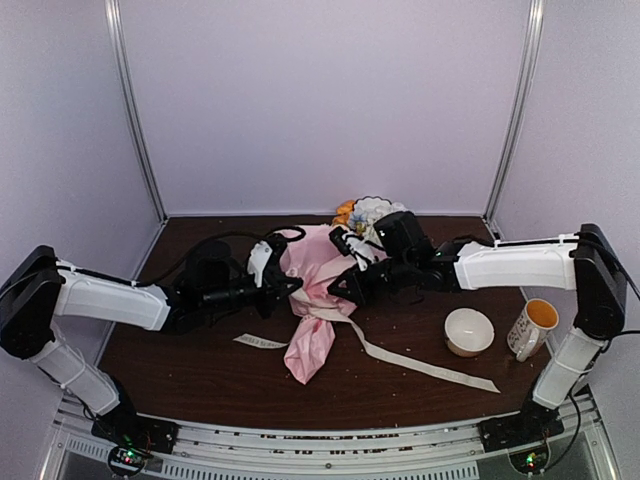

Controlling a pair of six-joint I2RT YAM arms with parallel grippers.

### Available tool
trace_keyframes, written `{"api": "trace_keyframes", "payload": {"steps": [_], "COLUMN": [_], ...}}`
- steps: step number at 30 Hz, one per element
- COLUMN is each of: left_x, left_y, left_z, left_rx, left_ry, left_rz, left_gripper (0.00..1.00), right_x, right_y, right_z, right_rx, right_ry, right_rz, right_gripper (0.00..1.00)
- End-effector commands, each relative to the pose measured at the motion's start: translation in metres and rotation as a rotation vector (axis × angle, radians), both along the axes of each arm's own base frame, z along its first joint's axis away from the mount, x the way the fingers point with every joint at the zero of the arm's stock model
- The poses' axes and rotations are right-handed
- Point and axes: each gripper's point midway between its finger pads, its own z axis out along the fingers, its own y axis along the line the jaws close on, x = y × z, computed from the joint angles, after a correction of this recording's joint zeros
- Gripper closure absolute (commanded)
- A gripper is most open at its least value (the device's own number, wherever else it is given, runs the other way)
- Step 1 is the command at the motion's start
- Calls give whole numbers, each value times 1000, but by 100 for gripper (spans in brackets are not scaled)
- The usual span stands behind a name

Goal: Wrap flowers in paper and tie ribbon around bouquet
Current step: Cross the half-tied ribbon over the folded bouquet.

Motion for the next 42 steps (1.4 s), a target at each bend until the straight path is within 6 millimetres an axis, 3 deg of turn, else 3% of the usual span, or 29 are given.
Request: {"api": "trace_keyframes", "payload": {"steps": [1, 5, 12, 17, 23, 32, 36, 42], "left_x": [2, 2, 2, 1, 1, 0, 0, 0], "left_y": [4, 3, 6, 8, 8, 9, 9, 8], "left_z": [20, 17, 16, 12, 10, 10, 10, 7], "left_rx": [-64, -66, -68, -60, -57, -54, -55, -53], "left_ry": [-44, -30, -29, -24, -20, -19, -18, -10], "left_rz": [19, 19, 28, 34, 33, 34, 35, 32], "left_gripper": [100, 100, 100, 100, 100, 100, 100, 100], "right_x": [-2, 5, 11, 2, -7, 0, 6, 12], "right_y": [14, 25, 28, 26, 27, 16, 11, 9], "right_z": [-14, -27, -58, -62, -62, -67, -63, -39], "right_rx": [-25, -68, -161, -170, -182, -243, -267, -237], "right_ry": [9, 33, 58, 70, 95, 55, 16, -45], "right_rz": [35, 56, 75, 124, 177, 134, 111, 71], "right_gripper": [91, 92, 78, 70, 69, 77, 100, 100]}}
